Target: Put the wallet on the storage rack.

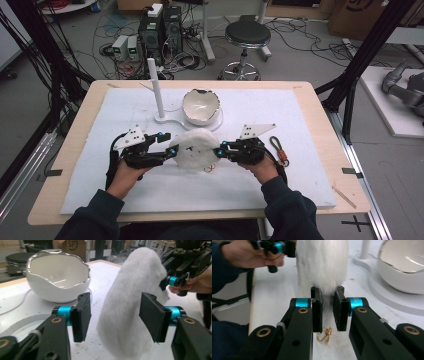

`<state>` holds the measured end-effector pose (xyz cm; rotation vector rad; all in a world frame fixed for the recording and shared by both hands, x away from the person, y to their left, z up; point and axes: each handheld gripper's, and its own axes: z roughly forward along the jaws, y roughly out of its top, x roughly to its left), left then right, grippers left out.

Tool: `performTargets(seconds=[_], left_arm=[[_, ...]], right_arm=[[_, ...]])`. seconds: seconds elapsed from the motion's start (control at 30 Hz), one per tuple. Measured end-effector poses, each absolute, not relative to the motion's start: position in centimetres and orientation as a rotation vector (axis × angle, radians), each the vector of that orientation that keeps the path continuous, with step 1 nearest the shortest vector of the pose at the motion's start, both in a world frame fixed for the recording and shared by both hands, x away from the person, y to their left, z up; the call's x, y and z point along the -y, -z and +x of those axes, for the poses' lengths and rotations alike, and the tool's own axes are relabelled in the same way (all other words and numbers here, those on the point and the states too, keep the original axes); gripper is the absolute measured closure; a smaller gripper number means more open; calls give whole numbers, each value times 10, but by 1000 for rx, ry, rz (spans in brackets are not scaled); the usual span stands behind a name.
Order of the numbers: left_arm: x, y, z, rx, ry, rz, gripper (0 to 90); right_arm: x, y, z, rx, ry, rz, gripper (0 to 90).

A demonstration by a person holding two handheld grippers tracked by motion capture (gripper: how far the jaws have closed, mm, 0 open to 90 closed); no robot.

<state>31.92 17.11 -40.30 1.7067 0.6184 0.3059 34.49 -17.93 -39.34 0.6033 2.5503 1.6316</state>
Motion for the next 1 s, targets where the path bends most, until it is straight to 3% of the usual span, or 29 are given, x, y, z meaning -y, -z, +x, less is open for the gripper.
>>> performTargets(seconds=[0.07,0.1,0.2,0.27,0.37,0.43,0.63,0.8,1.0], left_arm=[[-167,405,317,-585,-264,1755,675],[-167,405,317,-585,-264,1755,737],[-169,402,316,-556,-237,1699,778],[-172,400,316,-551,-232,1660,783],[-174,400,315,-540,-218,1641,784],[-172,401,315,-531,-204,1653,783],[-160,412,316,-580,-218,1806,744],[-170,411,320,-671,-288,1791,528],[-208,407,327,-832,-399,1675,430]], right_arm=[[175,393,344,-2549,-1642,575,801],[175,393,344,-2549,-1642,575,801],[182,392,347,-2464,-1710,714,703],[184,394,349,-2440,-1697,790,526],[180,402,353,-2497,-1709,823,569],[177,401,352,-2518,-1742,772,737],[180,384,352,-2388,-1772,732,803],[170,364,360,-2315,-1692,668,812],[166,336,379,-2235,-1631,638,812]])
